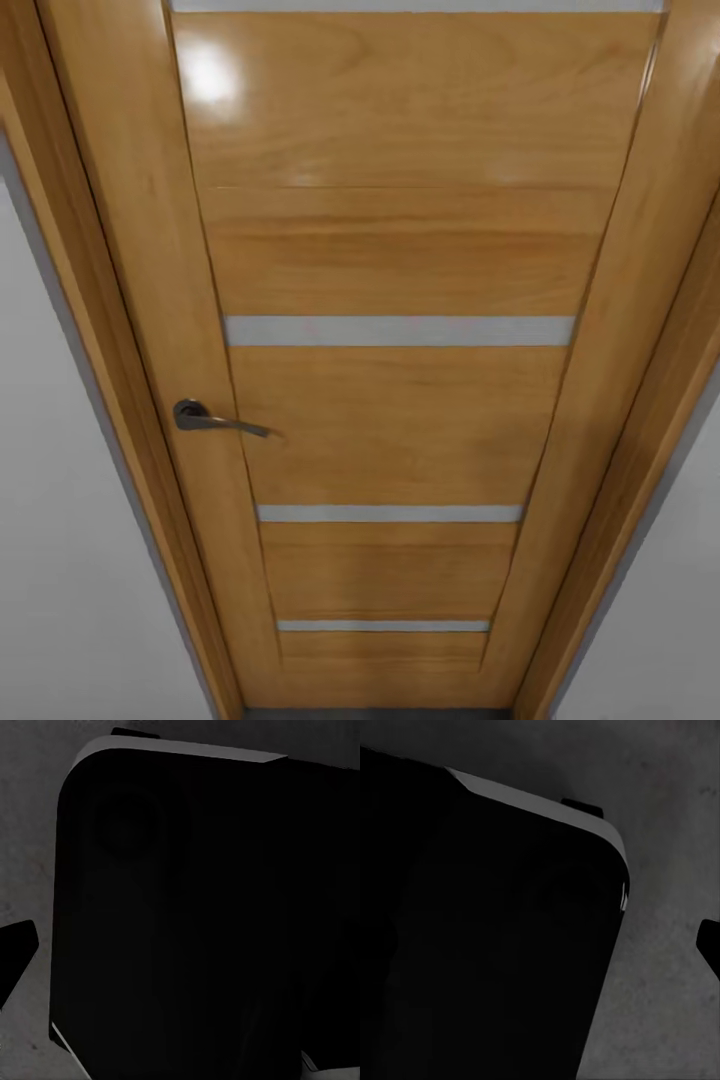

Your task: Move the two storage containers from the living room to the garage. In the garage, place one container on the floor and stack the other container on top of it (either order is fine).

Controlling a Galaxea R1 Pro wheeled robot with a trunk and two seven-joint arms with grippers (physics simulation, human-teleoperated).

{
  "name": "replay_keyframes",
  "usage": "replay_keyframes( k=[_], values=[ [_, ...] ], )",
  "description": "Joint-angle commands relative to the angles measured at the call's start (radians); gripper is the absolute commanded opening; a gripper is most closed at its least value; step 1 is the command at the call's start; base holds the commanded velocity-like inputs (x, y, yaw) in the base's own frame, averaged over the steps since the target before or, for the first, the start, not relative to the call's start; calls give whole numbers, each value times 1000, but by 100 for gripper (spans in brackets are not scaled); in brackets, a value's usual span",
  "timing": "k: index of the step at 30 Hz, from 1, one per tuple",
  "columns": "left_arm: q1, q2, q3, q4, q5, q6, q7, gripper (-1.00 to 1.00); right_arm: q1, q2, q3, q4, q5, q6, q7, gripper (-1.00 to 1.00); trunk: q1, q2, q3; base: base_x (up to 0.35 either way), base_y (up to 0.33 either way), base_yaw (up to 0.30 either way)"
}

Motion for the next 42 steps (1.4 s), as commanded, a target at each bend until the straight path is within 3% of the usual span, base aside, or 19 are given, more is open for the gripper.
replay_keyframes(
  k=[1,15,17,18,19,26,32,38,39,42],
  values=[
    [0,0,2,0,8,-1,-1,100,0,0,9,0,3,1,-1,100,0,0,-1,0,0,-100],
    [0,0,3,0,8,-1,-1,100,0,1,13,0,7,-2,-2,100,0,0,-1,0,0,-13],
    [0,0,3,0,8,-1,0,100,-1,-5,19,-26,60,4,0,100,0,0,-1,0,0,0],
    [0,0,3,0,7,-7,1,100,-2,-2,20,-200,173,6,2,100,0,0,-1,-129,0,0],
    [0,-1,3,0,7,-15,3,100,-2,-1,19,-219,191,6,2,100,0,0,-1,-203,0,0],
    [0,0,3,1,9,-86,7,100,-2,18,18,-253,224,3,2,100,0,0,-1,-301,0,0],
    [0,0,3,2,10,-93,7,100,-2,27,18,-293,228,4,3,100,0,0,-1,-189,0,0],
    [0,0,3,3,10,-93,7,100,-2,48,21,-504,230,50,9,100,0,0,-1,-29,0,0],
    [0,0,3,3,10,-93,7,100,-2,75,65,-680,230,183,13,100,0,0,-1,-3,0,0],
    [0,0,3,3,10,-93,7,100,-2,88,109,-827,229,274,14,100,0,0,-1,-1,0,0]
  ],
)
